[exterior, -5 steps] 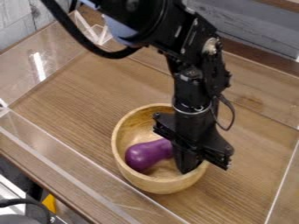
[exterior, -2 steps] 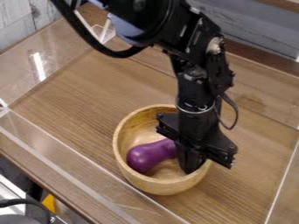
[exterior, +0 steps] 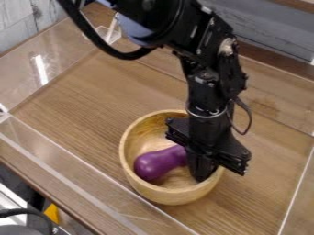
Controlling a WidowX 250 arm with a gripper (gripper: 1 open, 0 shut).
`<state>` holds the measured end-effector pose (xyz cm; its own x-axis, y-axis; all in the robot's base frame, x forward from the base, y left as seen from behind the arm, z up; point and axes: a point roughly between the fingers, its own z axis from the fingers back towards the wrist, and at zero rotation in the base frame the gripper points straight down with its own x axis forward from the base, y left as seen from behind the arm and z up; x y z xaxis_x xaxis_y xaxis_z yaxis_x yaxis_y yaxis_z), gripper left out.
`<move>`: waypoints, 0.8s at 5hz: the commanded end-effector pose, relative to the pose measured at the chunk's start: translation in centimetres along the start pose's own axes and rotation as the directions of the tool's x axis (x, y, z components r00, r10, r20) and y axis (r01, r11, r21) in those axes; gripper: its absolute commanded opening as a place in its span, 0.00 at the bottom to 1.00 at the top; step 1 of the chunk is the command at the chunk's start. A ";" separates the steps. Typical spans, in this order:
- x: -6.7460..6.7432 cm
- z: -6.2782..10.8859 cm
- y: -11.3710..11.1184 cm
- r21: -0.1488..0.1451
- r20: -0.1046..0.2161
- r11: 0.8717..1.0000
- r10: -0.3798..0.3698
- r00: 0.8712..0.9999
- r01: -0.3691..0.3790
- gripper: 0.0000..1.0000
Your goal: Put the purple eggplant in the brown bowl
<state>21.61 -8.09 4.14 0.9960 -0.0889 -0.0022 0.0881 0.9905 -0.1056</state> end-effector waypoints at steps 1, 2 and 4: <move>1.0 0.8 -0.4 -0.012 0.036 1.000 -0.001 0.999 0.001 1.00; 1.0 1.0 -0.5 -0.018 0.036 1.000 0.004 0.999 -0.004 1.00; 1.2 1.5 -0.5 -0.012 0.036 1.000 0.010 0.999 -0.009 1.00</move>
<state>21.86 -8.26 4.50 0.9966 -0.0796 -0.0193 0.0770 0.9909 -0.1102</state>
